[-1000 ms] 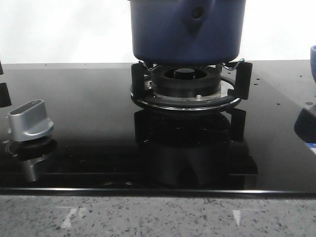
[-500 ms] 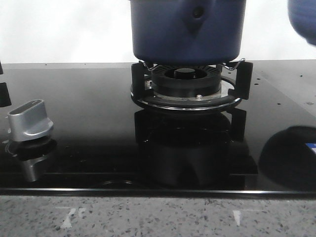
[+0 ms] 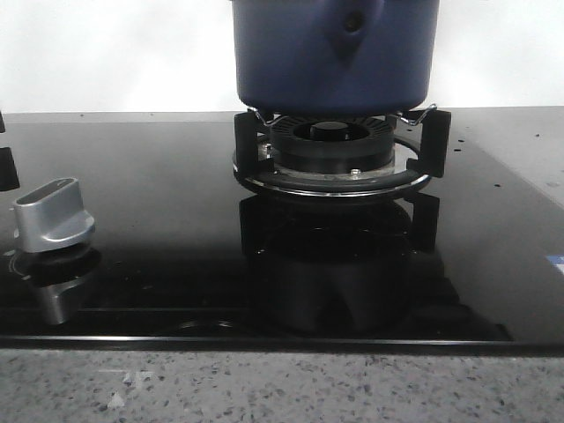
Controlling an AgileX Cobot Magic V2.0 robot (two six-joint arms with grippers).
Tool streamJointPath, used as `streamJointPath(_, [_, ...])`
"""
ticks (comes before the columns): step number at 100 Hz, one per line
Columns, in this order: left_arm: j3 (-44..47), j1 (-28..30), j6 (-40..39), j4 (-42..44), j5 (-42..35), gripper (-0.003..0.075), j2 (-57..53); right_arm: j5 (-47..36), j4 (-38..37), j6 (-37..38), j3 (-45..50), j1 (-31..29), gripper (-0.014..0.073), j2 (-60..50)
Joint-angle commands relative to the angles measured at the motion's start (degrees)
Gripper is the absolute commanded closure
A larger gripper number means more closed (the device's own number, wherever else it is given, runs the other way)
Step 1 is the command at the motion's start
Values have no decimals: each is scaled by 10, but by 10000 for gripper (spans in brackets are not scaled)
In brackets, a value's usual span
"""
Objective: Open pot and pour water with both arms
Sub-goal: 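Lift the light blue bowl with the right gripper toward the pot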
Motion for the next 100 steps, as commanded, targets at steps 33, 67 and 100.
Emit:
streamJointPath(33, [-21, 69, -19, -49, 19, 381, -29, -145, 25, -8, -63, 127, 649, 39])
streamJointPath(67, [-21, 77, -20, -51, 27, 370, -29, -262, 25, -81, -36, 170, 648, 54])
streamJointPath(100, [-21, 77, -20, -52, 35, 370, -29, -586, 24, -156, 165, 194, 648, -21])
